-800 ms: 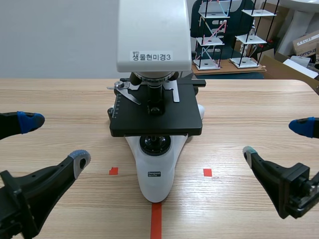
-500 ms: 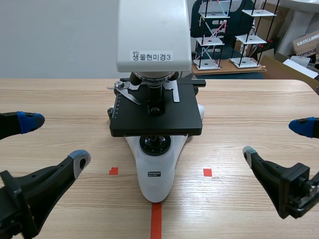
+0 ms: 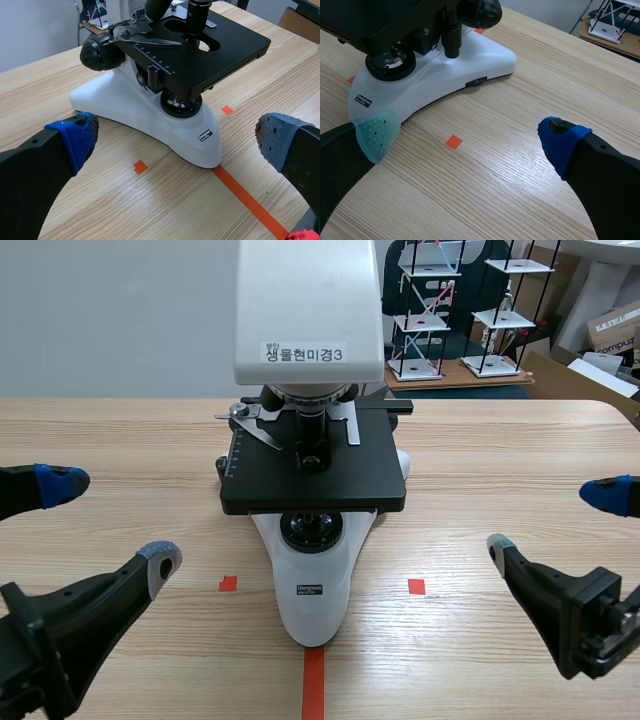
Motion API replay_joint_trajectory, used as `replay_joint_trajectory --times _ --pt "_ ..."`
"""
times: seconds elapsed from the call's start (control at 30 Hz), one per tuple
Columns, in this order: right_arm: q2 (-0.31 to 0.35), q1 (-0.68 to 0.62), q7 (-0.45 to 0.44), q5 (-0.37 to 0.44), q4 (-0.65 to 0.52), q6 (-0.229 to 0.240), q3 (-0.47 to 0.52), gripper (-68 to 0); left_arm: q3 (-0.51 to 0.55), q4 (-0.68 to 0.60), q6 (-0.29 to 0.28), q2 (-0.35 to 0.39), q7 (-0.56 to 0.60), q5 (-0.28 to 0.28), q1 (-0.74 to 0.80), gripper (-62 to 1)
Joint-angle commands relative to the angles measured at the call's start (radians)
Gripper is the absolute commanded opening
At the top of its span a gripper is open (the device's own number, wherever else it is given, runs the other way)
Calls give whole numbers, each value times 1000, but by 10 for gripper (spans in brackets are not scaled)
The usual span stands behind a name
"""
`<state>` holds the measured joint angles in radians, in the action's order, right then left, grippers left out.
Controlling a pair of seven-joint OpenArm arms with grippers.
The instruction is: Point at the revolving nosepiece
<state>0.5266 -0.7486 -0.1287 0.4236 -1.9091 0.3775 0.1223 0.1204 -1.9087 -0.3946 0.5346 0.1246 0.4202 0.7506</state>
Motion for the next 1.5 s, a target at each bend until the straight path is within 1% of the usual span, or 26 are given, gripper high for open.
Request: replay_joint_trajectory --times 0.0,0.5,0.57,0.6,0.63,0.67,0.8,0.87,0.97,1.0,1.17,1.27,1.3,1.4,1.47 --pt "8 1 -11 7 -14 -4 1 -67 3 -18 -2 -2 14 6 2 14" --pt "8 1 -11 7 -14 -4 1 -67 3 -18 -1 -2 14 6 2 14" --pt "8 1 -11 7 -14 -4 1 -83 3 -18 -1 -2 14 6 2 14" --pt "8 1 -11 7 -14 -4 1 -116 3 -18 -1 -2 14 6 2 14" --pt "8 1 -11 7 -14 -4 1 -172 3 -18 -1 -2 14 6 2 14" --pt "8 1 -12 7 -14 -4 1 -247 3 -18 -1 -2 14 6 2 14" --pt "8 1 -12 7 -14 -4 1 -672 3 -18 -1 -2 14 6 2 14" --pt "8 1 -26 7 -14 -4 1 -671 3 -18 -1 -2 14 6 2 14" --pt "8 8 -72 7 -14 -3 1 -676 3 -18 -1 -2 14 6 2 14" --pt "8 16 -79 7 -14 3 1 -678 3 -18 -1 -2 14 6 2 14" --pt "8 77 -79 6 -14 12 1 -677 3 -18 -1 -2 14 6 2 14" --pt "7 129 -79 -9 -14 20 1 -677 3 -18 -1 -2 14 6 2 14" --pt "7 150 -79 -19 -14 34 1 -677 3 -18 -1 -2 14 6 2 14" --pt "7 209 -79 -36 -14 98 -2 -677 3 -18 -1 -2 14 6 2 14" --pt "7 248 -75 -40 -12 124 -11 -677 3 -18 -1 -2 14 6 2 14"
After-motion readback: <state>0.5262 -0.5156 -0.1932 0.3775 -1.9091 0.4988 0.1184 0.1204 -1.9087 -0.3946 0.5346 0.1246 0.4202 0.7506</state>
